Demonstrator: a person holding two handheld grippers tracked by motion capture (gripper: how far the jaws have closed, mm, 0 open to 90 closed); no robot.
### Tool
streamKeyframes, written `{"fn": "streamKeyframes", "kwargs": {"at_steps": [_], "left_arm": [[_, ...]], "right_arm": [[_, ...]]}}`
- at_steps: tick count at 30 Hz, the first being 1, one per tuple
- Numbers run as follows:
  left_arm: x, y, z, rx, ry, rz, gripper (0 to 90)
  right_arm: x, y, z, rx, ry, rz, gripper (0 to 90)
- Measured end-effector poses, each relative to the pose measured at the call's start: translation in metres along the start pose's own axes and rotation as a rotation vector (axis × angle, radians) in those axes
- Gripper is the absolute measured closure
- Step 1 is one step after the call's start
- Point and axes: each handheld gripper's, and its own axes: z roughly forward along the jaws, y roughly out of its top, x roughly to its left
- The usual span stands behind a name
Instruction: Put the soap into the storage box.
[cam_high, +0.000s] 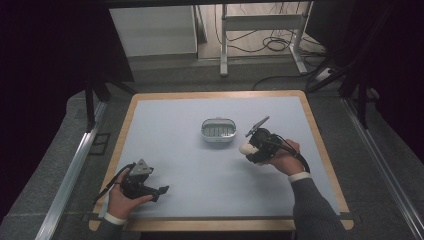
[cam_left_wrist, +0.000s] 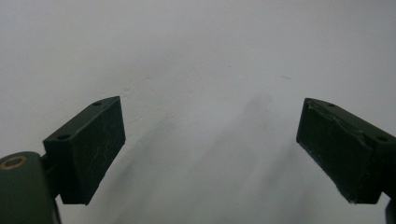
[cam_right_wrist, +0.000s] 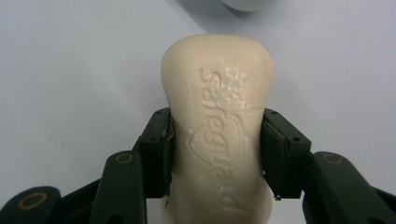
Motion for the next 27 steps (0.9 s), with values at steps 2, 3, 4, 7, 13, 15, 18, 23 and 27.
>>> {"fn": "streamKeyframes", "kwargs": {"at_steps": [2, 3, 4, 7, 13, 15, 18, 23, 27], "left_arm": [[0.0, 0.0, 0.0, 0.001, 0.0, 0.0, 8.4], [0.0, 0.0, 0.0, 0.002, 0.0, 0.0, 8.4], [0.0, 0.0, 0.001, 0.002, -0.001, -0.001, 8.4], [-0.001, 0.0, 0.001, 0.005, 0.001, 0.001, 8.4], [-0.001, 0.0, 0.002, 0.007, 0.001, 0.002, 8.4], [-0.001, 0.0, 0.001, 0.005, 0.001, 0.002, 8.4], [0.0, 0.0, 0.0, 0.002, 0.001, 0.001, 8.4], [0.0, 0.0, 0.0, 0.003, 0.002, 0.001, 8.4], [0.0, 0.0, 0.0, 0.002, 0.0, 0.0, 8.4]], "right_arm": [[-0.001, 0.001, 0.0, -0.004, -0.002, 0.0, 49.4], [-0.003, 0.002, 0.0, -0.004, -0.002, 0.0, 49.4], [-0.003, 0.002, 0.0, -0.004, -0.002, 0.0, 49.4], [-0.005, 0.004, 0.0, -0.01, -0.004, -0.003, 49.4], [-0.011, 0.013, 0.002, -0.02, 0.009, -0.005, 49.4], [-0.013, 0.016, 0.003, -0.024, 0.011, 0.002, 49.4], [-0.015, 0.019, 0.004, -0.022, 0.006, -0.001, 49.4], [-0.019, 0.026, 0.001, -0.041, 0.007, -0.004, 49.4], [-0.021, 0.032, 0.001, -0.041, 0.008, -0.011, 49.4]]}}
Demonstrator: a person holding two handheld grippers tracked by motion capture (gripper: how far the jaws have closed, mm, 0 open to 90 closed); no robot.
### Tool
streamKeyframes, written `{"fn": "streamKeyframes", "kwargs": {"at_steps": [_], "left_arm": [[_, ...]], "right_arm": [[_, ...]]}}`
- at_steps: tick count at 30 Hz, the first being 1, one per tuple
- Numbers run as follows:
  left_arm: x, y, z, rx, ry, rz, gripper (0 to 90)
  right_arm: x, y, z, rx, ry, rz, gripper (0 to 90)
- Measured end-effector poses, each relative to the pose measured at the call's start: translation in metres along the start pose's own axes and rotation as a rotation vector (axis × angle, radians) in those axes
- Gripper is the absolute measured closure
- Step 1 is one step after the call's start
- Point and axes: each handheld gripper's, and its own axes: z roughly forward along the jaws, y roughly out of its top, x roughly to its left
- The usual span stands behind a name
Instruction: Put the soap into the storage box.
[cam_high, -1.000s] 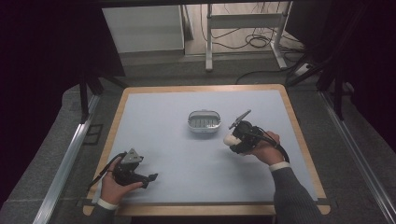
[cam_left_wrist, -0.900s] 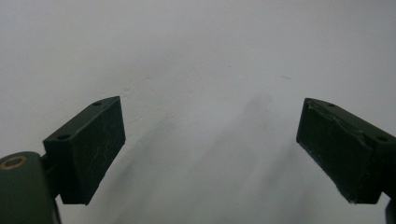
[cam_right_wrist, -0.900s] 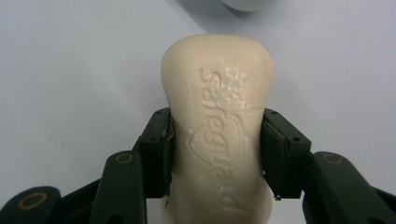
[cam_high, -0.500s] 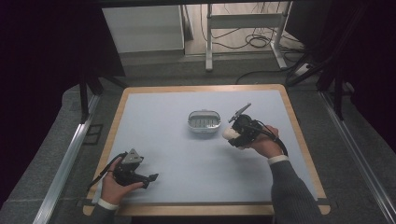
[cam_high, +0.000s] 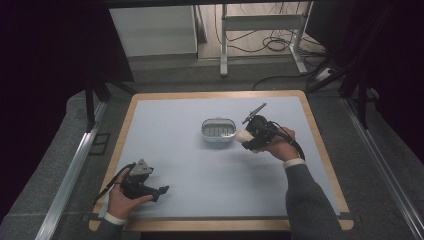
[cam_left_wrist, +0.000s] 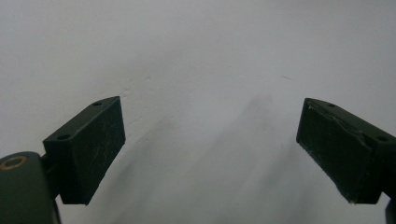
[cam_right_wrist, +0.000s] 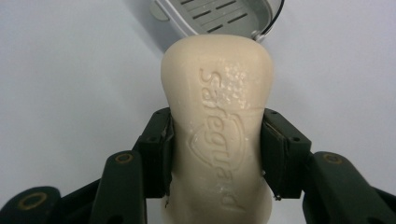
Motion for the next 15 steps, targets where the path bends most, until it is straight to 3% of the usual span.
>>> {"fn": "streamKeyframes", "kwargs": {"at_steps": [15], "left_arm": [[0.001, 0.0, -0.001, -0.005, 0.004, -0.002, 8.4]], "right_arm": [[-0.006, 0.016, 0.004, -0.017, -0.022, -0.008, 49.4]]}}
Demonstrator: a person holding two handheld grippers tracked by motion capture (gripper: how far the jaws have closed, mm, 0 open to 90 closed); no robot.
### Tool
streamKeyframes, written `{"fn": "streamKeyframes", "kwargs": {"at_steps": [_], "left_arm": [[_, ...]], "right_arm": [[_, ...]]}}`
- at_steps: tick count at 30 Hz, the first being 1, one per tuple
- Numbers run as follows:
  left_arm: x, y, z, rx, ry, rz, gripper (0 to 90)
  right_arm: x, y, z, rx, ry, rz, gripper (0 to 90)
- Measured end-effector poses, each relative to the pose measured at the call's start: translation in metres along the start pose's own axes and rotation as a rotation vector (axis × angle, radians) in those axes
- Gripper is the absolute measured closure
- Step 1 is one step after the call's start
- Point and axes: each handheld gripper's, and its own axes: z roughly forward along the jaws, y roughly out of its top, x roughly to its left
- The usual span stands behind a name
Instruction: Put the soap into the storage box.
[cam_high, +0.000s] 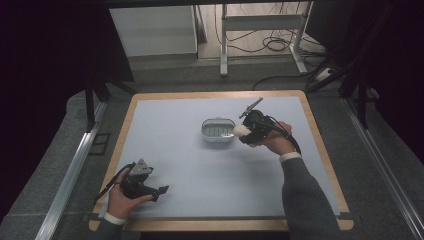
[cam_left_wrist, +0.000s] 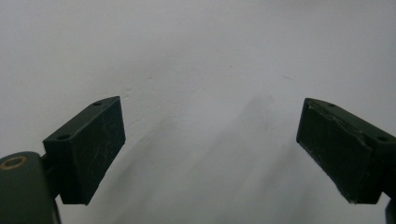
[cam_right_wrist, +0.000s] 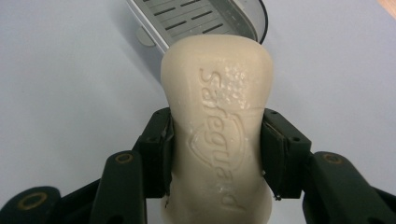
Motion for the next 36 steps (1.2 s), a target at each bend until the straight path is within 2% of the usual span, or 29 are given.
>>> {"fn": "streamKeyframes", "kwargs": {"at_steps": [8, 16, 25, 26, 30, 36], "left_arm": [[0.0, 0.0, 0.0, 0.0, -0.004, 0.002, 8.4], [0.0, 0.0, 0.0, -0.001, -0.002, 0.001, 8.4], [0.001, 0.0, 0.0, 0.002, -0.003, 0.004, 8.4], [0.0, 0.0, 0.001, 0.002, -0.003, 0.004, 8.4], [0.001, 0.0, -0.001, 0.002, -0.004, 0.004, 8.4], [0.001, 0.0, -0.002, -0.004, -0.003, 0.003, 8.4]], "right_arm": [[-0.001, 0.012, 0.008, 0.001, -0.003, -0.032, 49.4], [-0.002, 0.02, 0.015, 0.007, 0.013, -0.03, 49.4], [0.0, 0.03, 0.021, 0.004, 0.018, -0.052, 49.4], [0.0, 0.033, 0.023, 0.003, 0.016, -0.07, 49.4], [0.001, 0.038, 0.025, 0.005, 0.007, -0.063, 49.4], [0.002, 0.049, 0.028, 0.018, 0.005, -0.092, 49.4]]}}
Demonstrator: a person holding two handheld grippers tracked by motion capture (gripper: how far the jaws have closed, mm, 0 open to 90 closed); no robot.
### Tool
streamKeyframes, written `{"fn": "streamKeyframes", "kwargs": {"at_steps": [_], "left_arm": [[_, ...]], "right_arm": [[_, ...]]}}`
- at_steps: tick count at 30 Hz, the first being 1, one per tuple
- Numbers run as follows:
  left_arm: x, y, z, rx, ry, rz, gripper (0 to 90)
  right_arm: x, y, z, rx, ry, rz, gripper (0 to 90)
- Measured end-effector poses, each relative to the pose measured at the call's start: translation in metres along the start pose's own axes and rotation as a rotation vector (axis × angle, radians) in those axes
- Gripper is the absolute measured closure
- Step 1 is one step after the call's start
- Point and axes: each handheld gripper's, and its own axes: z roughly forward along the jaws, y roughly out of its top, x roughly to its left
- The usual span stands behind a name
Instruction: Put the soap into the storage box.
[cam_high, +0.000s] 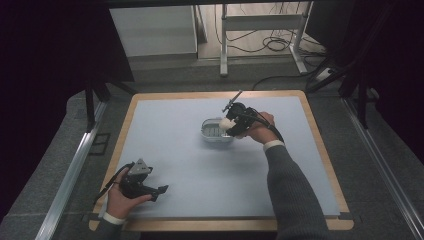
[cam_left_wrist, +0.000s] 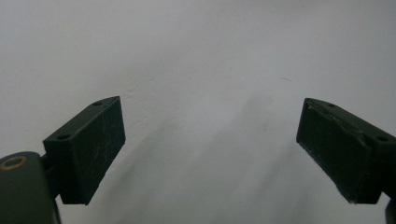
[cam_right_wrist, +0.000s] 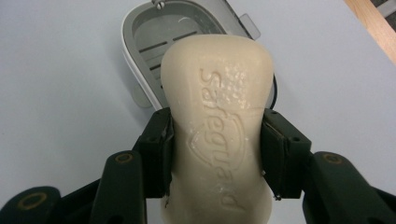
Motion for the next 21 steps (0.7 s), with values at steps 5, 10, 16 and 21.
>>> {"fn": "streamKeyframes", "kwargs": {"at_steps": [5, 10, 16, 21], "left_arm": [[0.0, 0.0, -0.001, -0.003, -0.003, -0.003, 8.4], [0.0, 0.0, -0.001, -0.001, -0.002, -0.004, 8.5], [0.001, 0.0, -0.002, -0.006, 0.005, -0.004, 8.4], [0.0, 0.0, -0.002, -0.003, 0.003, -0.001, 8.6]], "right_arm": [[0.0, 0.01, 0.005, -0.017, -0.001, -0.045, 49.3], [0.001, 0.018, 0.013, -0.012, 0.014, -0.073, 49.3], [0.004, 0.026, 0.023, -0.001, 0.022, -0.115, 49.4], [0.004, 0.029, 0.029, 0.005, 0.021, -0.119, 49.4]]}}
